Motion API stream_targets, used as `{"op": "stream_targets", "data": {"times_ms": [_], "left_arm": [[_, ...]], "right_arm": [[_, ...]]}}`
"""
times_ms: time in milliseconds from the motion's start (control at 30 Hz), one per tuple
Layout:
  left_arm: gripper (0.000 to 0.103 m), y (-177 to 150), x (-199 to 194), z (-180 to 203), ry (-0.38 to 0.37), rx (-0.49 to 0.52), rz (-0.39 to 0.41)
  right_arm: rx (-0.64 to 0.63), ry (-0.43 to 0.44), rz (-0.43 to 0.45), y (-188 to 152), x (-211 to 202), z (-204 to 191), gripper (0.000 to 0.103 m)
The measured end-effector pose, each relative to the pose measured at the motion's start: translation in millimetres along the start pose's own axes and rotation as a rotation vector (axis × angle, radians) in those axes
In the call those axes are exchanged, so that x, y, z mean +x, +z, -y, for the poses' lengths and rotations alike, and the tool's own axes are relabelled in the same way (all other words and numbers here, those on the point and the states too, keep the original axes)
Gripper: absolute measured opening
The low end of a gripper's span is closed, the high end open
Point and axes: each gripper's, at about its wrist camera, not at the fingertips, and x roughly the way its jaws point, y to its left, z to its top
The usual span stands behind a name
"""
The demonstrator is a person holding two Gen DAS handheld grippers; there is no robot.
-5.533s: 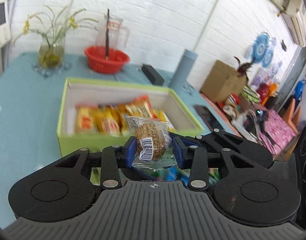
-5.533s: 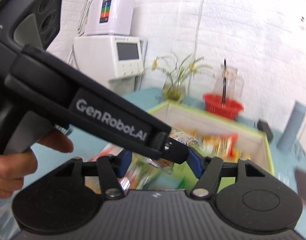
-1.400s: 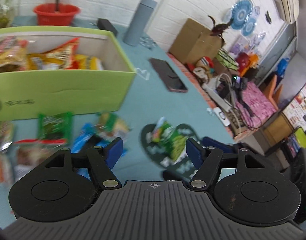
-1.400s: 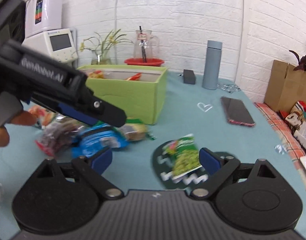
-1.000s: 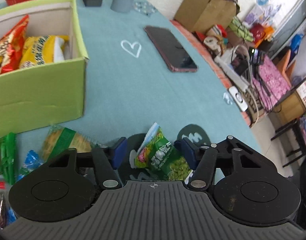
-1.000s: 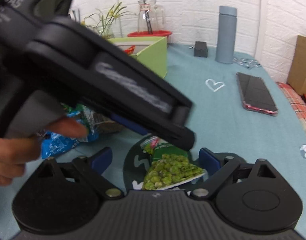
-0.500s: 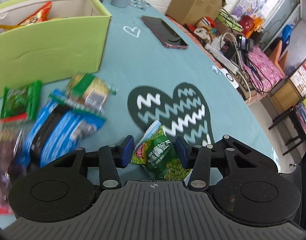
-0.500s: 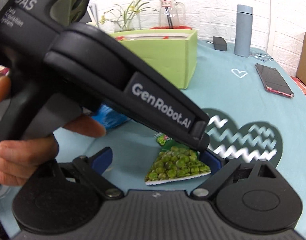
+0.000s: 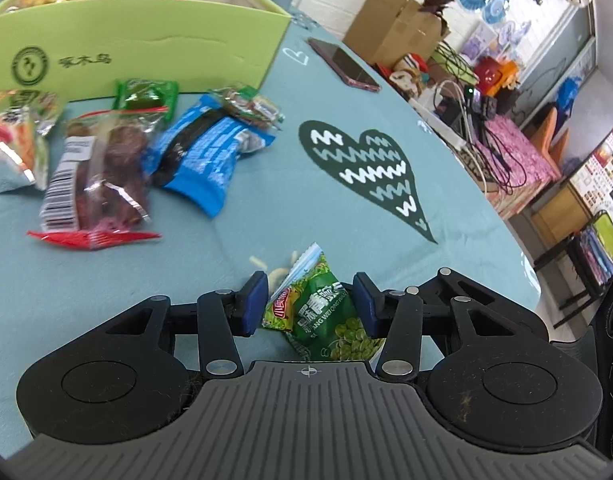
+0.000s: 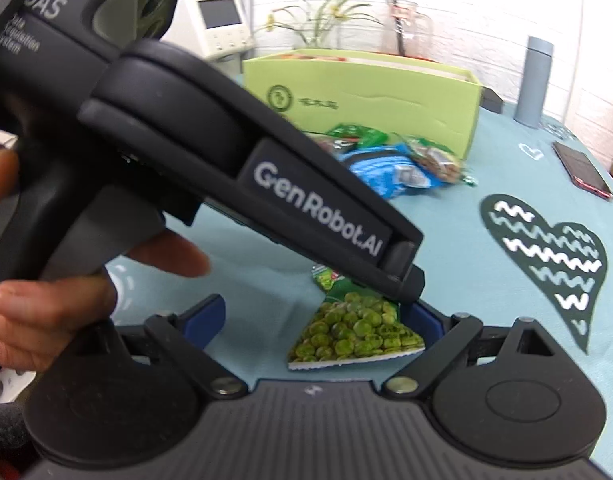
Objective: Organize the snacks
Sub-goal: 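Carry the green pea packet into the green box and release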
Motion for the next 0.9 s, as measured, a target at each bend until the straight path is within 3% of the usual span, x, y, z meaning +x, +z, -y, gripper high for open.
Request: {"op": "stream_targets", "data": {"times_ms": [133,233,367,433,500,533,567,633,767,900], "left_arm": [[0.054,-6,-19,-5,0.046,0.004,0.058],[0.056,-12,-26,-5,0.043,0.025,0.072],[0.048,-12,-11,0,0.031,0.031,0.025],[0.049,-14,-8,4,0.031,0.036,0.030],[0.038,-14,-6,5,0.011,0.030,0.018],[0.025,-15,-5,2,-0.029,0.006,0.002],[0.012,-15,-4,-1,-0.072,-0.023,-0.019],[0.011,-15,-3,-2,-0.095,-0.045,-0.029],[0.008,2,-1,5,-0.065,-0.036,-0.012],[0.008,54,-12,7,-0.074,-0.016,0.070]], "right_arm": [[0.019,-0.031,0.020,4,4,9,0.093],[0.054,-0.047,0.031,5,5,14,0.093],[0.058,-0.055,0.042,6,7,21,0.093],[0.053,-0.057,0.042,6,12,19,0.089],[0.040,-0.058,0.040,6,15,23,0.077],[0.030,-0.060,0.049,7,12,20,0.063],[0.033,-0.043,0.053,4,1,9,0.056],[0.048,-0.031,0.048,-5,-9,11,0.055],[0.055,-0.006,0.042,-3,-22,10,0.054],[0.017,-0.028,0.101,28,-25,23,0.055]]}}
